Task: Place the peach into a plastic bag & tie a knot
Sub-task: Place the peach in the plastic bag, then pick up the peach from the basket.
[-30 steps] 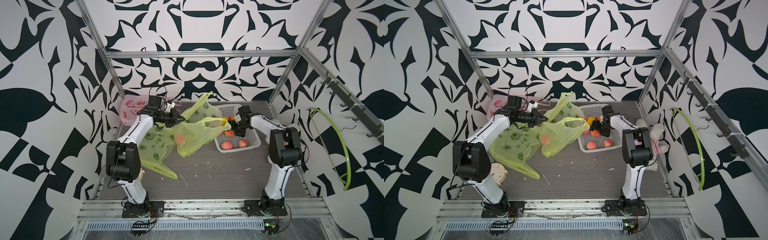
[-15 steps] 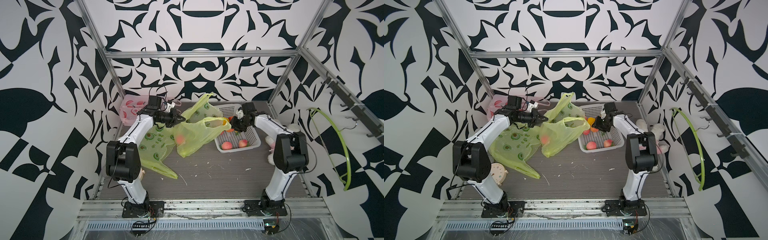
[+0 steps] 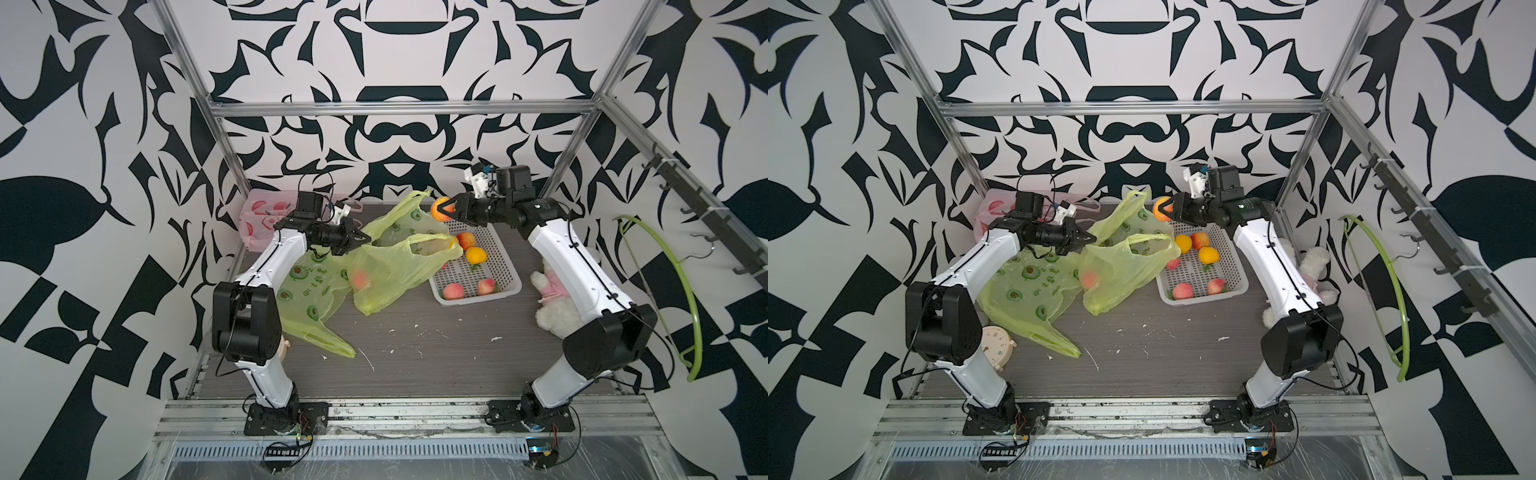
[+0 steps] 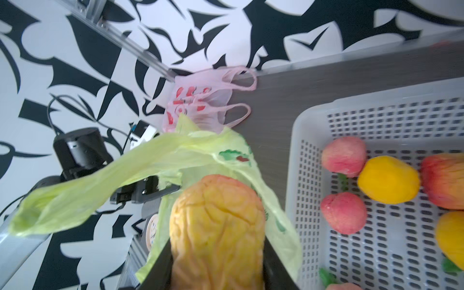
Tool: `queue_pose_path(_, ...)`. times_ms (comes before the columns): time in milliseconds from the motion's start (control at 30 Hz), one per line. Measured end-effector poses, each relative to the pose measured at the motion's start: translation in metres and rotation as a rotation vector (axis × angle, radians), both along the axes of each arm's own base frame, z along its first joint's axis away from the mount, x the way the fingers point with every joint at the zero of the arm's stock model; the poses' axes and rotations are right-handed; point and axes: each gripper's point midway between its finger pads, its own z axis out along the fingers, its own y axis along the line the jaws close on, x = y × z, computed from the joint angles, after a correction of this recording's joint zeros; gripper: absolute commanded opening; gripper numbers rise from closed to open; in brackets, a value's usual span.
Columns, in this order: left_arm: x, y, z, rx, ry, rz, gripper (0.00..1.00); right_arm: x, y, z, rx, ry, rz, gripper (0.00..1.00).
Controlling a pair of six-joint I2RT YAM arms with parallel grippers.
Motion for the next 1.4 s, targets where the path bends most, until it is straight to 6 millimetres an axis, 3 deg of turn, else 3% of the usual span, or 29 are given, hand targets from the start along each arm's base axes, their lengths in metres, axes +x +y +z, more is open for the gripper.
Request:
queue_pose_path(100, 0.000, 0.000, 0.000, 0.000, 0.000, 0.000, 0.00, -0.008, 0.019, -0.007, -0.007, 0.031, 0.055, 0.66)
queue_pose_path(167, 0.000, 0.000, 0.000, 0.000, 0.000, 0.000, 0.00, -0.011, 0.026, -0.014, -0.015, 0.059, 0.075, 0.76)
queue_pose_path(267, 0.000, 0.000, 0.000, -0.001, 0.000, -0.001, 0.00, -0.011, 0.025, -0.019, -0.025, 0.070, 0.077, 0.81)
queue_pose_path(433, 0.000, 0.000, 0.000, -0.002, 0.000, -0.002, 0.00, -0.008, 0.013, -0.012, -0.023, 0.052, 0.050, 0.80)
queue_pose_path(533, 0.000, 0.000, 0.000, -0.002, 0.001, -0.001, 0.00, -0.006, -0.008, -0.001, -0.013, 0.020, -0.002, 0.75)
queue_pose_path(633, 0.000, 0.000, 0.000, -0.003, 0.001, -0.001, 0.00, -0.006, -0.052, 0.007, 0.009, 0.005, -0.111, 0.71)
queue_pose_path(733, 0.000, 0.000, 0.000, -0.003, 0.001, -0.002, 0.00, -0.003, -0.099, 0.000, 0.018, 0.017, -0.235, 0.71)
queue_pose_path(800, 0.000, 0.000, 0.000, -0.003, 0.001, -0.002, 0.00, 0.003, -0.121, -0.019, -0.003, 0.055, -0.304, 0.72)
queue_pose_path(867, 0.000, 0.000, 0.000, -0.003, 0.001, -0.002, 0.00, 0.008, -0.122, -0.046, -0.017, 0.115, -0.315, 0.76)
queue_pose_path(1100, 0.000, 0.000, 0.001, -0.004, 0.003, -0.001, 0.00, 0.018, -0.084, -0.171, -0.116, 0.372, -0.251, 0.80)
queue_pose_path(1267, 0.000, 0.000, 0.001, -0.005, 0.004, 0.000, 0.00, 0.026, -0.060, -0.227, -0.179, 0.453, -0.216, 0.81)
queue_pose_path(1400, -0.001, 0.000, 0.001, -0.005, 0.004, -0.001, 0.00, 0.035, -0.047, -0.256, -0.201, 0.480, -0.211, 0.81)
